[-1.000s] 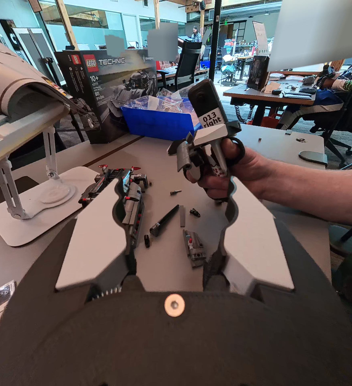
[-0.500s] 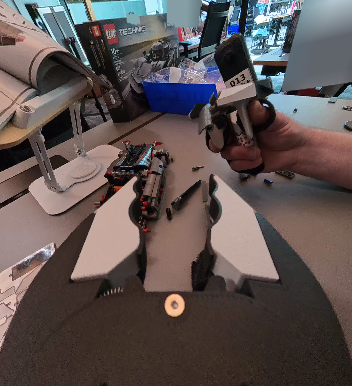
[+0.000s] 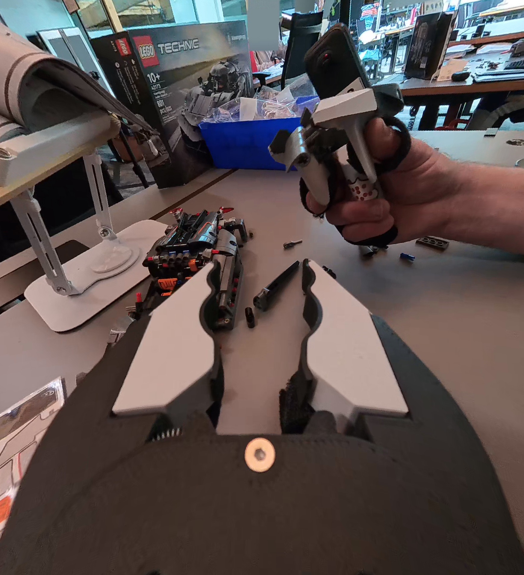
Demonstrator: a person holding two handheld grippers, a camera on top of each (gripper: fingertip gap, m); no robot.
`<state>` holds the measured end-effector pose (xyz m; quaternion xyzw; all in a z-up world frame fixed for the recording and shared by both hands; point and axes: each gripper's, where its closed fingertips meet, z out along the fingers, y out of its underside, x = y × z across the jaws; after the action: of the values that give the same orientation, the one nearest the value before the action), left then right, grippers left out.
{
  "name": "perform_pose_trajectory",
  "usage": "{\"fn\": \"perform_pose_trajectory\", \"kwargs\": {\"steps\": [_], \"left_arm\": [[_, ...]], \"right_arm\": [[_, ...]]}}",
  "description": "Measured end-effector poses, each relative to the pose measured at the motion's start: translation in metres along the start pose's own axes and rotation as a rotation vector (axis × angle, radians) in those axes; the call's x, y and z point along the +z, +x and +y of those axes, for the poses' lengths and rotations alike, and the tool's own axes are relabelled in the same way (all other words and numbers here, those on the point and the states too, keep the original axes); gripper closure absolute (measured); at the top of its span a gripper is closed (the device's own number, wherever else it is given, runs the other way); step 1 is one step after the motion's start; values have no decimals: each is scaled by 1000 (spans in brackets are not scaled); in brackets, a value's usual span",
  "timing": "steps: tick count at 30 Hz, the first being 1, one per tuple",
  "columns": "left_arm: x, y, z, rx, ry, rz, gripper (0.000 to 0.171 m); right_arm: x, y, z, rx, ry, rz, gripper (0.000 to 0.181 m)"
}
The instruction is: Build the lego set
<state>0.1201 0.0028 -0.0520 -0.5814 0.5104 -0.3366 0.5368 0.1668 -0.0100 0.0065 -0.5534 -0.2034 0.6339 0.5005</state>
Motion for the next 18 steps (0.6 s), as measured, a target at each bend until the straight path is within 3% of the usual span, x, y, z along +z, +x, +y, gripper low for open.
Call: {"fn": "perform_pose_trajectory", "kwargs": {"steps": [18], "left_arm": [[2, -2, 5, -24, -4, 1, 119]], "right_arm": [[-2, 3, 1, 3, -4, 7, 156]]}}
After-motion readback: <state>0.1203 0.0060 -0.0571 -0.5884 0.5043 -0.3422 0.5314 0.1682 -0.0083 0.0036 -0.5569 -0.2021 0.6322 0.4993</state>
